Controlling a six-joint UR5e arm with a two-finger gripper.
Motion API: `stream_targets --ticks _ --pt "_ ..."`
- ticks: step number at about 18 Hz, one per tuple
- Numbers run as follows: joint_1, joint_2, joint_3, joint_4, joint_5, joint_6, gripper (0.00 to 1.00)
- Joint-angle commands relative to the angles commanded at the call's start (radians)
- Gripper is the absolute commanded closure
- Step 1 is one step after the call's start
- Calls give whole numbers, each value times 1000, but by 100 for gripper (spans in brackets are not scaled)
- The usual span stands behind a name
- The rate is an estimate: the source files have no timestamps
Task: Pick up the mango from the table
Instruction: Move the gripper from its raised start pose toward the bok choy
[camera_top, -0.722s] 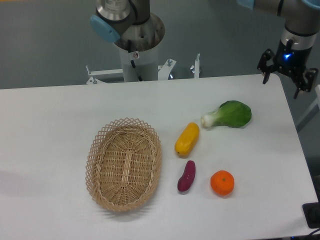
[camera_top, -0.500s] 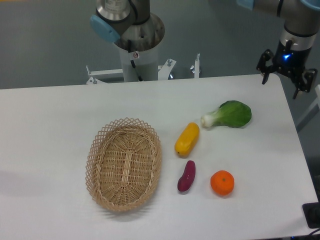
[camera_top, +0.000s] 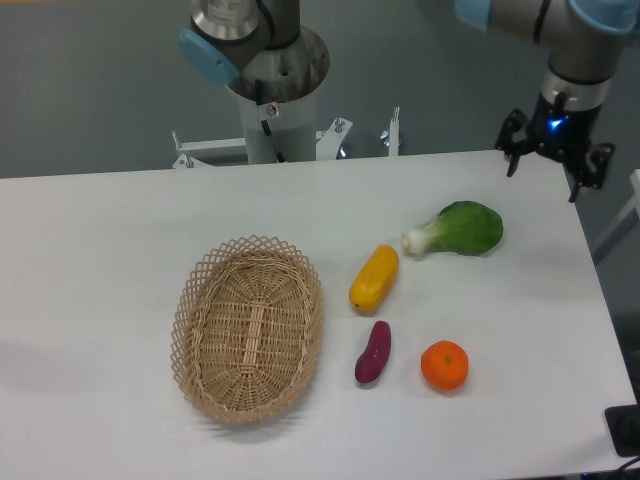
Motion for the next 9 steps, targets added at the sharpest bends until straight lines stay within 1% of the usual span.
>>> stream_targets --ticks 3,5,6,9 --pt "-35 8 -43 3 2 -67 0" --pt "-44 11 -81 8 3 -101 0" --pt "-54 11 -97 20 3 -129 0" --pt "-107 -3 -143 90 5 -233 0"
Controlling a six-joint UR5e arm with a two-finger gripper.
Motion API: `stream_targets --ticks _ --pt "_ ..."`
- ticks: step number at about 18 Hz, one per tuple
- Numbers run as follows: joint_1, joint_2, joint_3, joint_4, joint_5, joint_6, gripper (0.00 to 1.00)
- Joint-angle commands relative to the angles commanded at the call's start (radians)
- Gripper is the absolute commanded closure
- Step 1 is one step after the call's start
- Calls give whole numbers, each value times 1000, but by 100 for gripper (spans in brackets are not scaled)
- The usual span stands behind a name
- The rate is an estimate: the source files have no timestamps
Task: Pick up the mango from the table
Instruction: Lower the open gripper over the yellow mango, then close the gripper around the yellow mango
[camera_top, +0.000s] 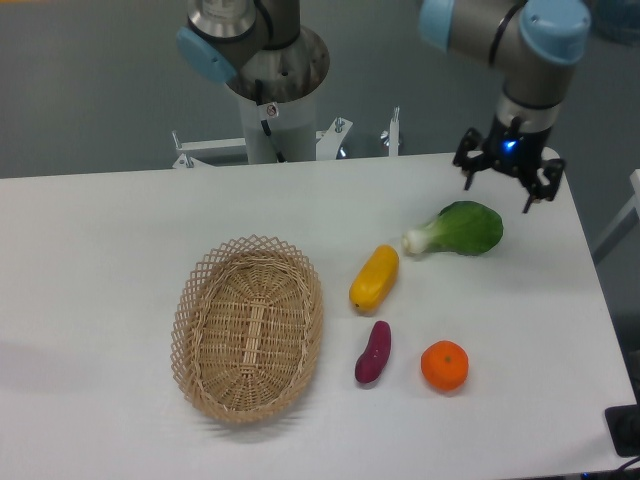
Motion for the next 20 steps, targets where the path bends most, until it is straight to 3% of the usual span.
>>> stream_targets --ticks 2,8,14,20 --pt "-32 -11 -37 38 3 -43 0" --pt "-144 -15 -75 51 3 -207 0" --pt "-233 -77 -85 89 17 -235 0" --pt "-275 -109 -98 173 45 -284 0"
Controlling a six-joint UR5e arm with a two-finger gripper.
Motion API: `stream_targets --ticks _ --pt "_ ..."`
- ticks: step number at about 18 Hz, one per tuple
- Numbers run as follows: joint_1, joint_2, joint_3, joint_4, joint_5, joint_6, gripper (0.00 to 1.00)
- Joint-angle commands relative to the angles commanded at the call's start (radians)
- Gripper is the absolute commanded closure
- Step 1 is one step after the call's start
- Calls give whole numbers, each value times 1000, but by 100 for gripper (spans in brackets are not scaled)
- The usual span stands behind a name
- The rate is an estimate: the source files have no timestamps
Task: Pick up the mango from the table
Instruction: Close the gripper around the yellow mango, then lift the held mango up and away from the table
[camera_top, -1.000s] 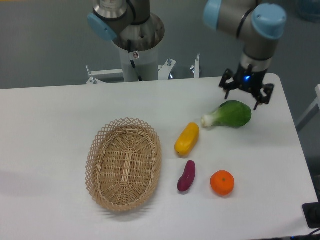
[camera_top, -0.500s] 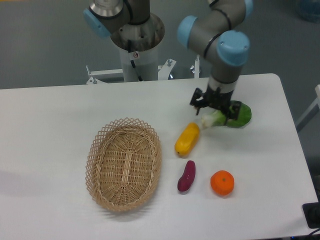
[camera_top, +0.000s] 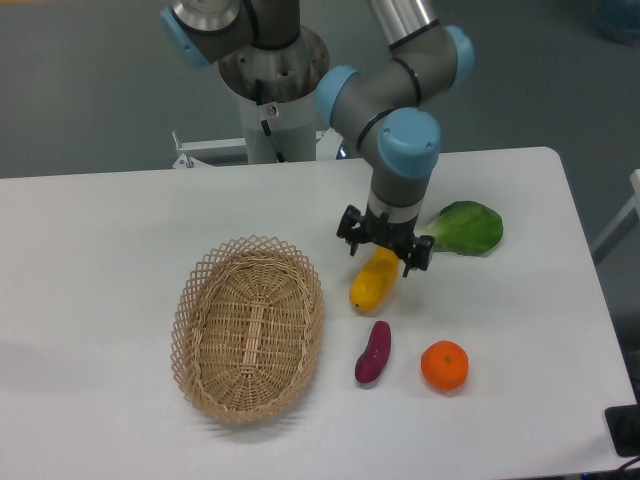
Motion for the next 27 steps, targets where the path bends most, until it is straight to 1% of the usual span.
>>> stream_targets --ticks 2,4,8,11,12,13,15,16,20,27 --pt "-17 -20 -2 23 12 -2 0" --pt "-37 -35 -5 32 46 -3 0" --pt "-40 -48 -12 54 52 -2 0" --pt "-40 -52 -12 57 61 -2 1" --pt "-41 -52 -12 57 67 -2 7" --pt "-41 -52 -12 58 74 -2 11" --pt "-41 -52 -11 57 74 -2 27" --pt "-41 -51 -9 57 74 -2 33" --pt "-40 -52 5 57 74 6 38" --pt "-40 -48 44 54 74 14 42"
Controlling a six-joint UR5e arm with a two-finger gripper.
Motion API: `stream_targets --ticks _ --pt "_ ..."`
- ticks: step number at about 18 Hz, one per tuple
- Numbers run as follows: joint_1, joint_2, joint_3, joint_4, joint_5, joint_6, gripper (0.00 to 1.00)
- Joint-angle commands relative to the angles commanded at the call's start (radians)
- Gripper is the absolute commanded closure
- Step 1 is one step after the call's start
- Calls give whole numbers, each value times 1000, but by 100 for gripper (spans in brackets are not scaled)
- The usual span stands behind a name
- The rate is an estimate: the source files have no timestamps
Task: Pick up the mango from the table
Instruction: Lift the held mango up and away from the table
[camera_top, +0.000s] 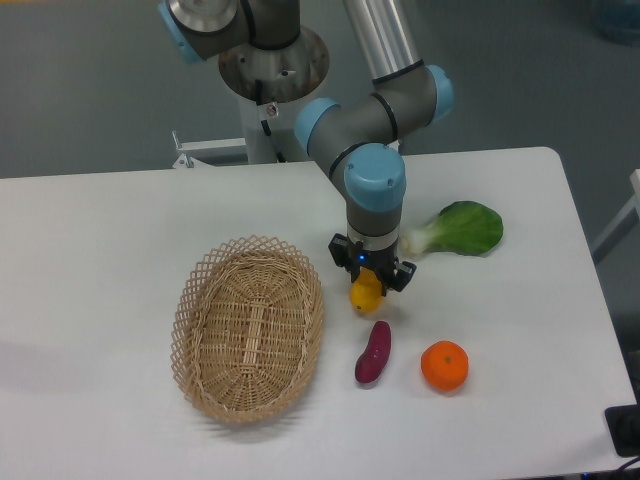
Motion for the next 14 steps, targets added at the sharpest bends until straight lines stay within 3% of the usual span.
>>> stream_targets --ticks 4,7,14 --pt "26 14 48 -11 0 3 42" --pt "67 29 80 -22 -2 28 50" --pt "161 32 169 -46 -8 201 53"
